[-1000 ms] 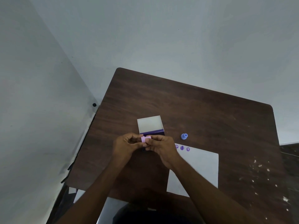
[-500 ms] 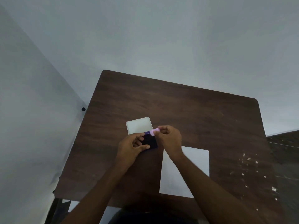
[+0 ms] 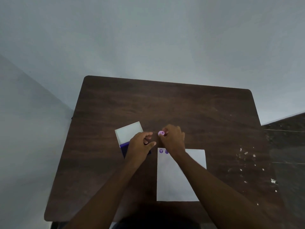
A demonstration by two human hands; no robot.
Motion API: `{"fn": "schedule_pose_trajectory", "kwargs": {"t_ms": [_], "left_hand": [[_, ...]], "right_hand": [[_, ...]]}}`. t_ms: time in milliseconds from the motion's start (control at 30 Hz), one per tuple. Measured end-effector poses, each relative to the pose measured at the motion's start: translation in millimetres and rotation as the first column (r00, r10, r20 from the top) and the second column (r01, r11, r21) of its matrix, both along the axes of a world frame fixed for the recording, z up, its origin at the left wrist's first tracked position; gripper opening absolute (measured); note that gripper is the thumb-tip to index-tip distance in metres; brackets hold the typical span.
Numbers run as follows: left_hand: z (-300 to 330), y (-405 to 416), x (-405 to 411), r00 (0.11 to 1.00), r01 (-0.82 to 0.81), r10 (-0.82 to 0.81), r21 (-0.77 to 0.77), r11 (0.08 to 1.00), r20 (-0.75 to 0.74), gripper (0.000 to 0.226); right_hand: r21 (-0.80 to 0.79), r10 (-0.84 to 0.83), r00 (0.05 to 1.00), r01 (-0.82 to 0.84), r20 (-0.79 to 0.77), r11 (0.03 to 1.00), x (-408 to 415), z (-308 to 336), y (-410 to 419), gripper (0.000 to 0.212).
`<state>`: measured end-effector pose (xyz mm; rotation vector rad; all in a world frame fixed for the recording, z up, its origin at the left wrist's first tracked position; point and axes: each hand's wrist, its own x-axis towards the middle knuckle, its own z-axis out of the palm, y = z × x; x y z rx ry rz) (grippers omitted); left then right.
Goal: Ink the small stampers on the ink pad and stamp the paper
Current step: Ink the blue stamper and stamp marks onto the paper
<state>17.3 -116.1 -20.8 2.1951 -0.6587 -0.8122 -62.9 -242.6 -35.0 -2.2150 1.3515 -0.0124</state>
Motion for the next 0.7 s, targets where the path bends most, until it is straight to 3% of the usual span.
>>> {"fn": "schedule_pose_trajectory", "kwargs": {"t_ms": [367,500,700], "left_hand": [[-7.6,-7.1,-8.1,1.0,0.008,-0.008,0.043,0.999,-0.009,0.04],[-6.2,-4.7,-7.5,1.0,0.005,-0.004,0.042,0.999,-0.026,0.04],[-0.7,2.3,-6.8,0.999,0.011,-0.01,0.032,0.999,-0.047,0.037]], "right_hand": [[0.033,0.06,0.997,-0.062,0.046,0.998,-7.1,-6.1,-2.7,0.024],[0.059,0.086,0.994,-0.082,-0.07,0.995,-17.4,-13.2,-1.0,0.023],[0.151,-0.047,0.997,0.056,-0.068,0.987,-15.6,-6.4,-1.6,0.022]]}}
